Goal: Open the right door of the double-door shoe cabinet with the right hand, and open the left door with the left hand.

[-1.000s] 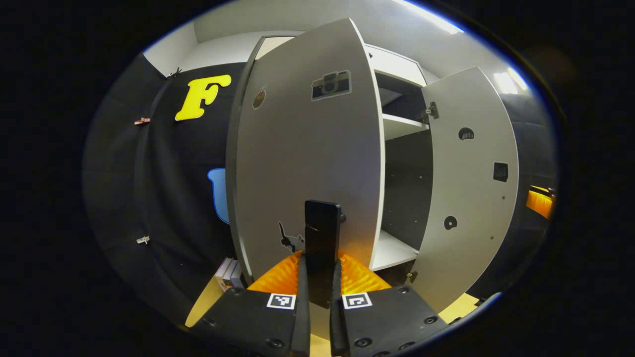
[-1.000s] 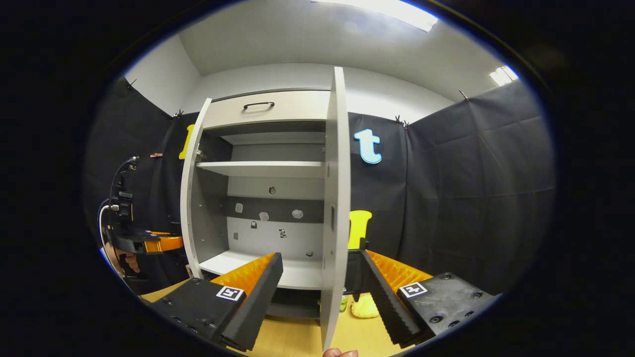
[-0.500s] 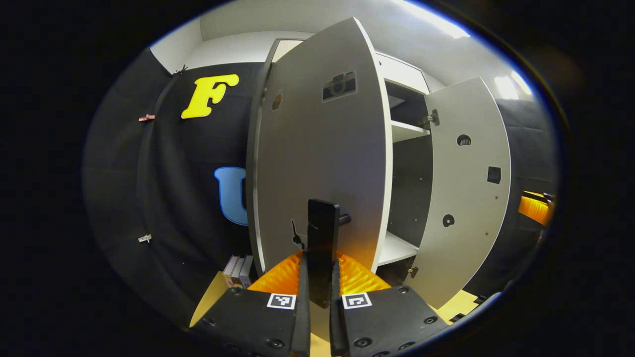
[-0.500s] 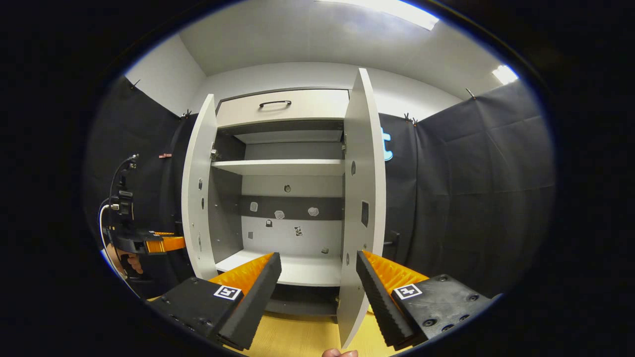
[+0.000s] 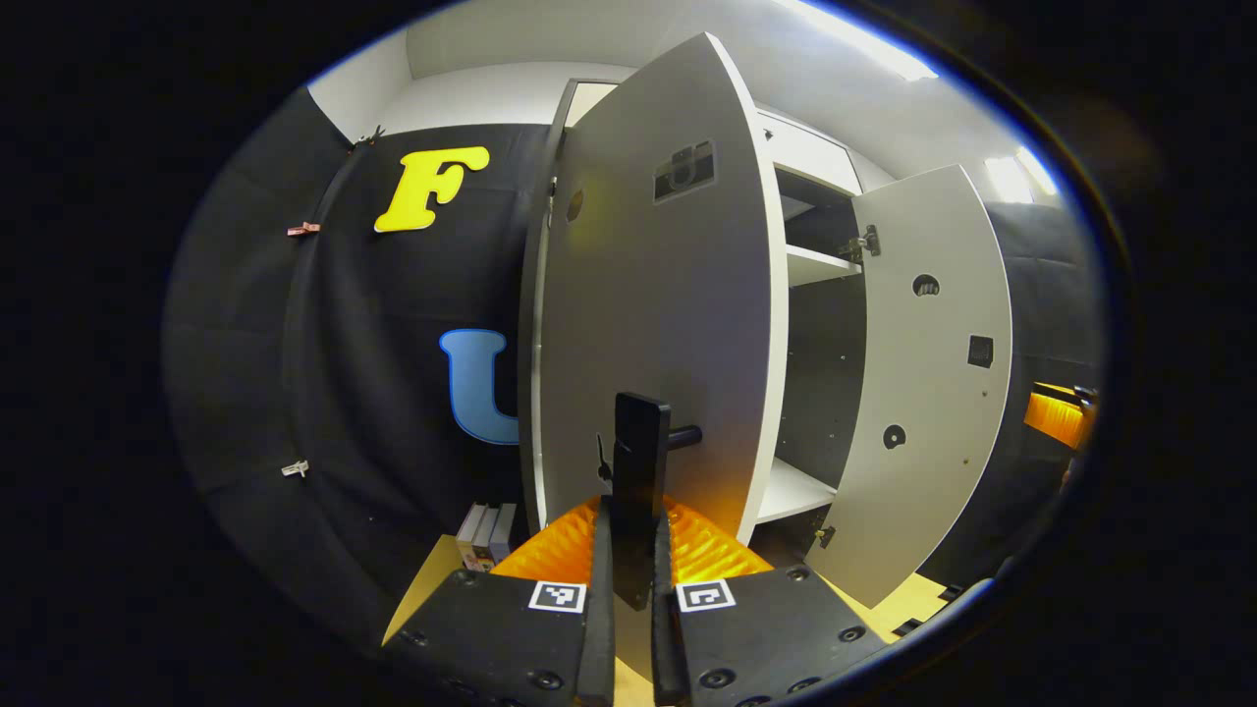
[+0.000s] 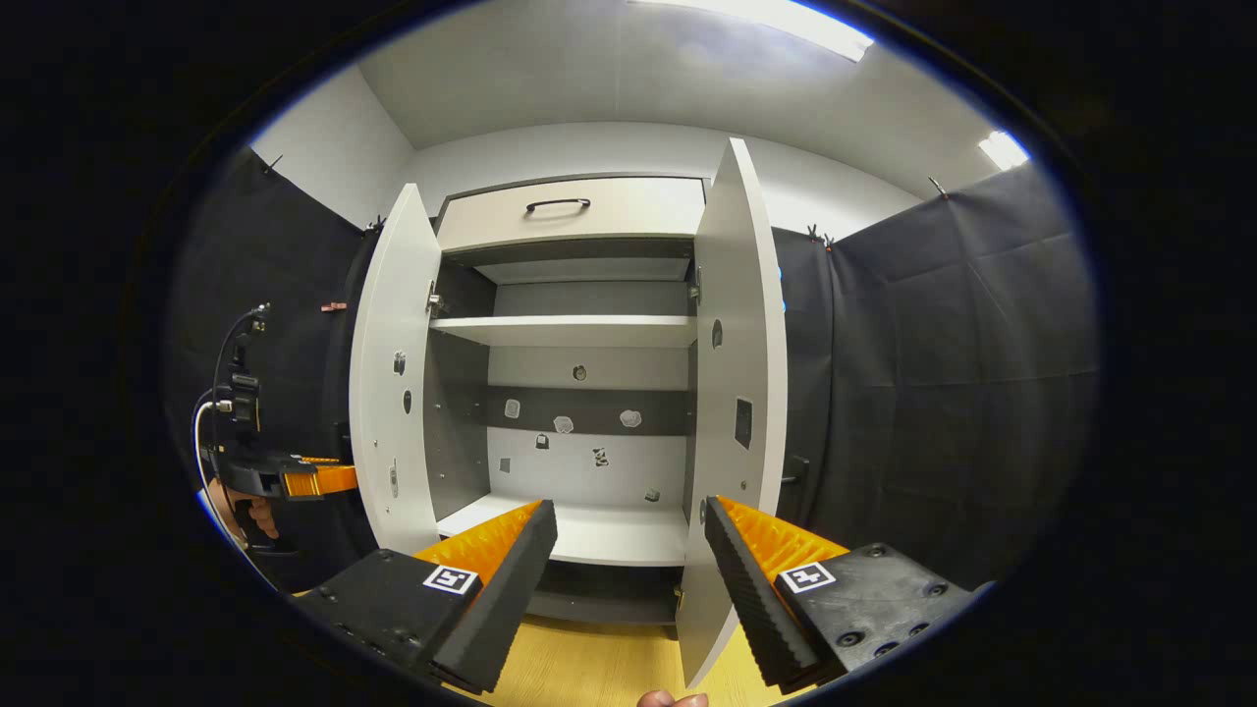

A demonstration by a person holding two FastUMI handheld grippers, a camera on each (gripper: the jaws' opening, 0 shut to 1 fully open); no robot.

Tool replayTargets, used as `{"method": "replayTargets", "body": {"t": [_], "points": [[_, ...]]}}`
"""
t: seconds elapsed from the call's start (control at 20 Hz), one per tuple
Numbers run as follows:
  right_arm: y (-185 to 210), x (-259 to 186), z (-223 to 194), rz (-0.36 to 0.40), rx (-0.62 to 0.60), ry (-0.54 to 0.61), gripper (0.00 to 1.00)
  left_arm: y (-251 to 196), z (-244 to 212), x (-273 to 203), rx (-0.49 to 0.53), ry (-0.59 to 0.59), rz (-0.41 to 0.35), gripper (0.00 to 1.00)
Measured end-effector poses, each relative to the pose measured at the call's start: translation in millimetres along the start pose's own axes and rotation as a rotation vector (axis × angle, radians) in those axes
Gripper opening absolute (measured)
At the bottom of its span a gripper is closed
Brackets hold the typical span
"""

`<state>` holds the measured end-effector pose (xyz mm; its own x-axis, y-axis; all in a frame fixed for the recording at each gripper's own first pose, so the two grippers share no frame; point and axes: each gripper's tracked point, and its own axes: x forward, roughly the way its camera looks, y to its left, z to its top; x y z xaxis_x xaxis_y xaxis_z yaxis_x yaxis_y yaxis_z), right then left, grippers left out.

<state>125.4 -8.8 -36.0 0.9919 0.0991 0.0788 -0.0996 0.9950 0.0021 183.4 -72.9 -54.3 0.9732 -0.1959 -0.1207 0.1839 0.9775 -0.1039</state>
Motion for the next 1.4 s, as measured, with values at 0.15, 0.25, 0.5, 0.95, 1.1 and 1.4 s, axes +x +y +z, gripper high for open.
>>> {"method": "replayTargets", "body": {"t": [0.15,0.25,0.5,0.95,1.1,1.4], "points": [[4,0,-2,0.012,-0.001,0.006,0.95,6,0,-4,0.0,0.002,0.01,0.18],[7,0,-4,0.021,-0.002,0.011,0.95,9,1,-5,-0.012,-0.001,0.019,0.19],[11,1,-2,0.038,-0.011,0.006,0.95,37,-1,-11,-0.008,-0.002,0.13,0.16],[14,3,-5,0.058,-0.033,0.018,0.95,55,0,-14,-0.053,0.003,0.134,0.14],[13,2,-6,0.054,-0.025,0.019,0.95,55,0,-17,-0.041,0.001,0.138,0.08],[14,2,-8,0.058,-0.017,0.032,0.95,52,5,-39,-0.04,-0.014,0.146,0.12]]}}
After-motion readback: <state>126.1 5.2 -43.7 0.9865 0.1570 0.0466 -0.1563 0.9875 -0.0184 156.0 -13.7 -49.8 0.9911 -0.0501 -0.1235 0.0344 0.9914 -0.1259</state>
